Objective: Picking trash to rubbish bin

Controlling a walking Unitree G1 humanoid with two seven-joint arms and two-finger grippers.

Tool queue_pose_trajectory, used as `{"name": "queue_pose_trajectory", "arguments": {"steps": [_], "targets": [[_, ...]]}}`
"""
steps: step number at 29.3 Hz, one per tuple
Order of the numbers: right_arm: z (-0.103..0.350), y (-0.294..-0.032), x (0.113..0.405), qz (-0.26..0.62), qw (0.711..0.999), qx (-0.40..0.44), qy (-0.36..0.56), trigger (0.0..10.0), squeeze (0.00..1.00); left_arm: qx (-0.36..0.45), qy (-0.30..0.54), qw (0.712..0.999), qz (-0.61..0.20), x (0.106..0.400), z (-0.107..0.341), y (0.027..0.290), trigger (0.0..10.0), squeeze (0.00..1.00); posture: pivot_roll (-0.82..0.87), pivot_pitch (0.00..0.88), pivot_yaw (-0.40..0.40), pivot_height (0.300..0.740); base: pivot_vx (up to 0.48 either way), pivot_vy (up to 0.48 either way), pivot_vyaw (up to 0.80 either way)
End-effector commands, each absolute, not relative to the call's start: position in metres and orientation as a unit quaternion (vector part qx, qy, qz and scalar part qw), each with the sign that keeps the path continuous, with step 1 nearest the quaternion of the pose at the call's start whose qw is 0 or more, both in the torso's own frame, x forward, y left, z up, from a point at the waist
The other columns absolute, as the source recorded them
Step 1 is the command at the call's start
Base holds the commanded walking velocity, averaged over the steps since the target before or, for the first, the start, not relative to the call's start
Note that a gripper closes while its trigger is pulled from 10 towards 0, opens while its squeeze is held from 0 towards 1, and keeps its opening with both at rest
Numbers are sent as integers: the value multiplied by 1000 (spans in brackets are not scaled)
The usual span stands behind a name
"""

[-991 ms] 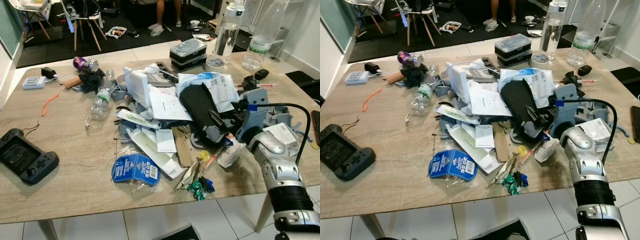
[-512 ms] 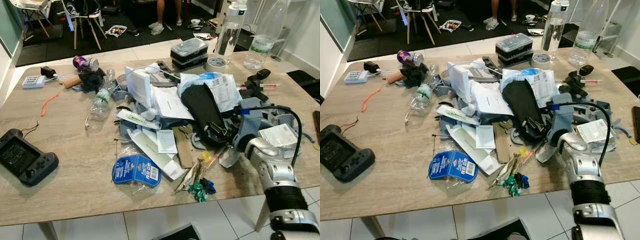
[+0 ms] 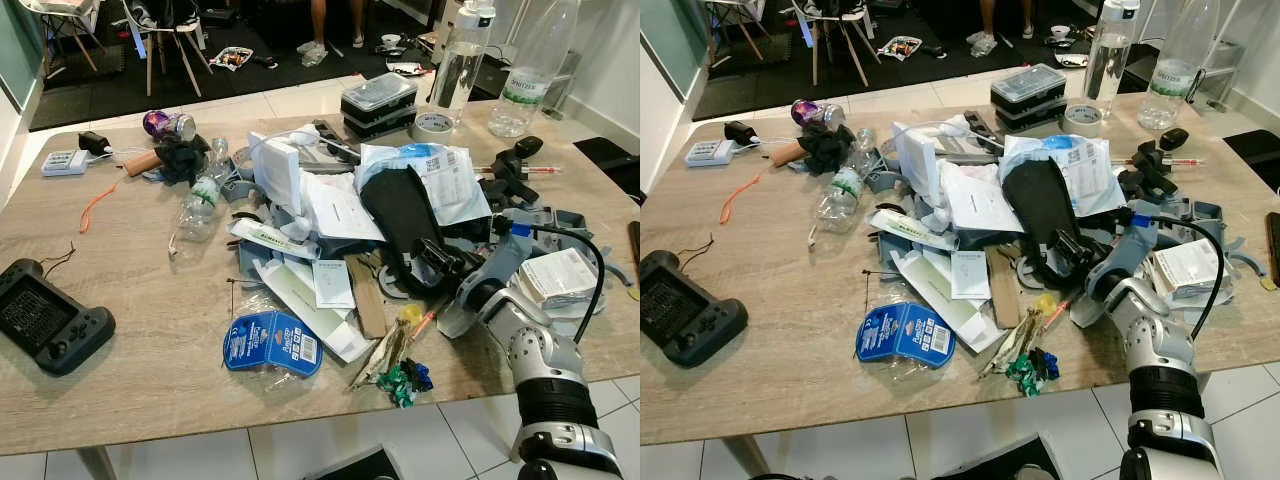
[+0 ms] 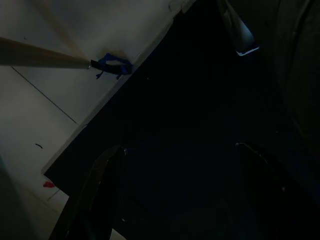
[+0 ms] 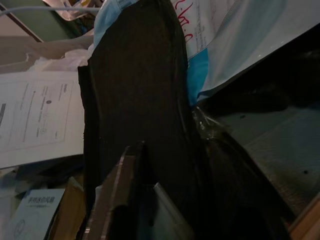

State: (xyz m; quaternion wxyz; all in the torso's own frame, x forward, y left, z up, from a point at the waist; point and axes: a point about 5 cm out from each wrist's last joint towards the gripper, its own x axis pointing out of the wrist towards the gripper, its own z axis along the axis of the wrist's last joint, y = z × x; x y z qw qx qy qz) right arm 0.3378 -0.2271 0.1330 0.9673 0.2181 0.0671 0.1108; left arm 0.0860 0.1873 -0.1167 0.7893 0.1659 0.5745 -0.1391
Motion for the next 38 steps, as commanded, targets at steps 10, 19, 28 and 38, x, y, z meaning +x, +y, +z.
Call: {"name": "queue_pose_trajectory", "arguments": {"steps": [10, 19, 28, 38], "targets": [[165, -230, 337, 134, 965, 227, -6, 0, 0, 161, 577, 785, -157, 81, -118, 179, 10000, 0, -70, 111, 34, 740, 0, 0, 0], [193, -231, 337, 148, 961, 227, -44, 0, 0, 164, 578, 785, -152, 81, -118, 180, 10000, 0, -74, 109, 39, 740, 0, 0, 0], [169, -256, 339, 15, 987, 162, 19, 10000, 1000, 164, 578, 784, -153, 81, -119, 180, 10000, 0, -74, 109, 39, 740, 0, 0, 0], [157, -251, 341, 19, 987, 144, 65, 10000, 1000, 161, 580, 784, -151, 82, -119, 179, 10000, 0, -68, 113, 35, 740, 0, 0, 0]]}}
